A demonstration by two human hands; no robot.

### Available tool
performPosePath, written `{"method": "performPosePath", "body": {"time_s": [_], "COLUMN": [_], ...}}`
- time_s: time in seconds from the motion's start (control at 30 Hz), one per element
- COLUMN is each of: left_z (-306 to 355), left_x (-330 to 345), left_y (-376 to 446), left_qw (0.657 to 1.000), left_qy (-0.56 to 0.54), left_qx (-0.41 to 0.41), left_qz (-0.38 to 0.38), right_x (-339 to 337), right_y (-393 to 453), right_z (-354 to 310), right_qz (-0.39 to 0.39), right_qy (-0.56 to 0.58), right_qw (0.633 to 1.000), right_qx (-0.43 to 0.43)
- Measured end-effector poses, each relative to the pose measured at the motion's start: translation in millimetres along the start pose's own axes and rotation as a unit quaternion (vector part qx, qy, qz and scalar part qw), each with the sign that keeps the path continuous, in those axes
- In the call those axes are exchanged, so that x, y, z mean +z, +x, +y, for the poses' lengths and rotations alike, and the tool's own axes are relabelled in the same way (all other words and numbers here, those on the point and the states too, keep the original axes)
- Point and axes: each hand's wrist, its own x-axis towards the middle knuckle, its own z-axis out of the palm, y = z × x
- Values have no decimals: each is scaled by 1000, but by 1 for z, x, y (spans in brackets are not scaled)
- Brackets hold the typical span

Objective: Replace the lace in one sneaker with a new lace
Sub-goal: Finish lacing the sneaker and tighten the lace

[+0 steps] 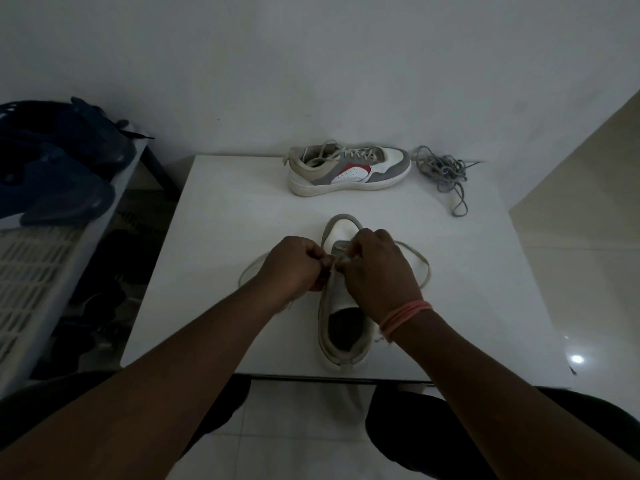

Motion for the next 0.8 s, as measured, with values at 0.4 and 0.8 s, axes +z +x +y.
{"method": "performPosePath", "body": {"time_s": [0.4,0.8], "left_z": [46,53], "left_x": [-61,-59], "left_y": [1,-8], "left_qw": [998,907], "left_qy": [-34,-390], "left_qx": [-21,77], "left_qz": [53,-139], "right_x": [-11,-12], "right_y": [2,5], "right_z": [9,12], "right_qz": [-91,-108], "right_qy": [21,28], "right_qw": [991,988], "right_qx": [100,105]}}
